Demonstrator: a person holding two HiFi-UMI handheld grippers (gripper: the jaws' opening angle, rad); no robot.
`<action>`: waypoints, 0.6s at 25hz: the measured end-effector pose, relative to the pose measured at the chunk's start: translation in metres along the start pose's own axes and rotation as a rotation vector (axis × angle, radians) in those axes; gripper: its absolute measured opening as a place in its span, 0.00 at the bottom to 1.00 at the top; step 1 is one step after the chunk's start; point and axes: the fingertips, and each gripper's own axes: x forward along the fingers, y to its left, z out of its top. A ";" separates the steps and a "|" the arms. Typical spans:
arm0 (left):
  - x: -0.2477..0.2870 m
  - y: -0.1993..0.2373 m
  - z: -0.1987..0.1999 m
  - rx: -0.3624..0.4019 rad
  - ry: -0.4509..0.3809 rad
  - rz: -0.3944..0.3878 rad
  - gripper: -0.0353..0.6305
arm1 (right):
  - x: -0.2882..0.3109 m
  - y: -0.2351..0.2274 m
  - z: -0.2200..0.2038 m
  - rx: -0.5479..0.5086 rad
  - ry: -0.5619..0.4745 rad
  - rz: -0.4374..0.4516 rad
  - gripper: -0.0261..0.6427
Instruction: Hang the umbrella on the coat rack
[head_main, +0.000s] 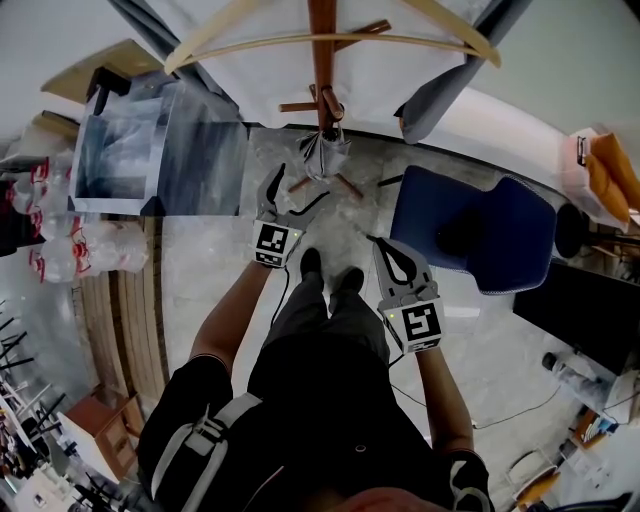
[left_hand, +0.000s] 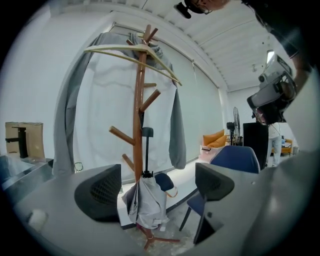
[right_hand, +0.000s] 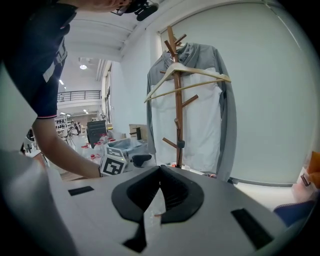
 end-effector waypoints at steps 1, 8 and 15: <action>-0.003 -0.002 0.005 0.002 -0.007 -0.006 0.74 | -0.002 -0.001 0.000 0.001 -0.001 -0.003 0.04; -0.025 -0.015 0.036 0.004 -0.048 -0.044 0.62 | -0.009 -0.003 0.005 0.006 -0.013 -0.013 0.04; -0.044 -0.024 0.074 0.017 -0.139 -0.053 0.49 | -0.017 -0.007 0.008 0.013 -0.005 -0.041 0.04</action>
